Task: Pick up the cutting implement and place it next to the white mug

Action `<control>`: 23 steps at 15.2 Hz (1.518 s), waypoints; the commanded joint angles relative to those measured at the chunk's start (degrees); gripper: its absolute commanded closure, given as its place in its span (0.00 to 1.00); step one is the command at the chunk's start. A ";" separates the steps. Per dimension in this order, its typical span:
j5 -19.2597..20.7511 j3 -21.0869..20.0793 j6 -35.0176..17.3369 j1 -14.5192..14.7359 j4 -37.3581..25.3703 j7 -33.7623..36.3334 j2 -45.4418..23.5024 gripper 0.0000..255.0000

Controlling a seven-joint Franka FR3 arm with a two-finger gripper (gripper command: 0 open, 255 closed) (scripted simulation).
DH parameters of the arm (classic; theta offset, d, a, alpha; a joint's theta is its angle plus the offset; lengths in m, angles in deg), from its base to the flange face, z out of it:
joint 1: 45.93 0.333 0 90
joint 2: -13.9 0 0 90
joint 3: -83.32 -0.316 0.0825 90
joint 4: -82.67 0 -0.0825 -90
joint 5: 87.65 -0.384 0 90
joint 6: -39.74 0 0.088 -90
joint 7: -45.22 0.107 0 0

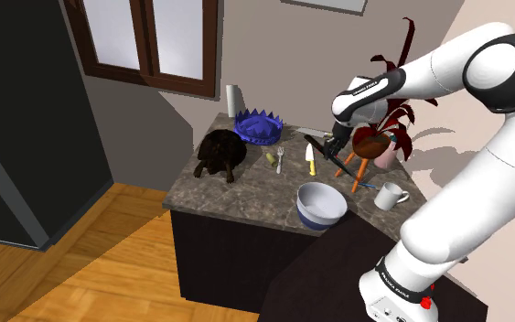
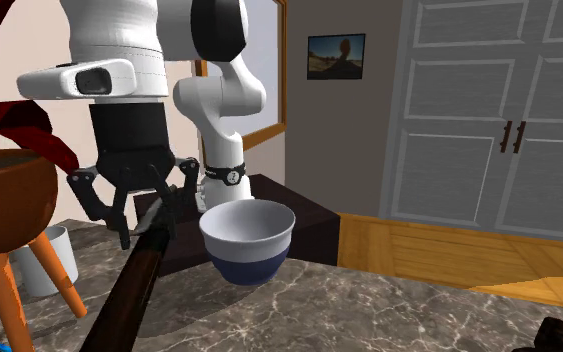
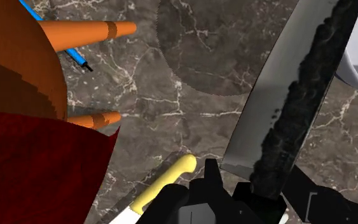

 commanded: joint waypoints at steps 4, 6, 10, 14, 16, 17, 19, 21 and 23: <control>-0.65 4.31 0.60 -3.95 -1.13 -8.86 -0.79 1.00; -1.30 4.32 -0.96 -3.93 -0.62 -9.36 -1.92 1.00; -2.78 4.25 -4.06 -3.93 0.24 -10.49 -4.34 1.00; -4.56 4.01 -7.10 -4.01 0.89 -11.83 -6.95 1.00; -5.56 3.82 -8.59 -4.10 1.12 -12.58 -8.32 1.00; -6.09 3.69 -9.33 -4.16 1.22 -12.97 -9.02 1.00; -7.19 3.39 -10.78 -4.31 1.37 -13.79 -10.45 1.00; -8.35 3.02 -12.22 -4.53 1.46 -14.65 -11.92 1.00; -9.56 2.56 -13.62 -4.79 1.49 -15.56 -13.42 1.00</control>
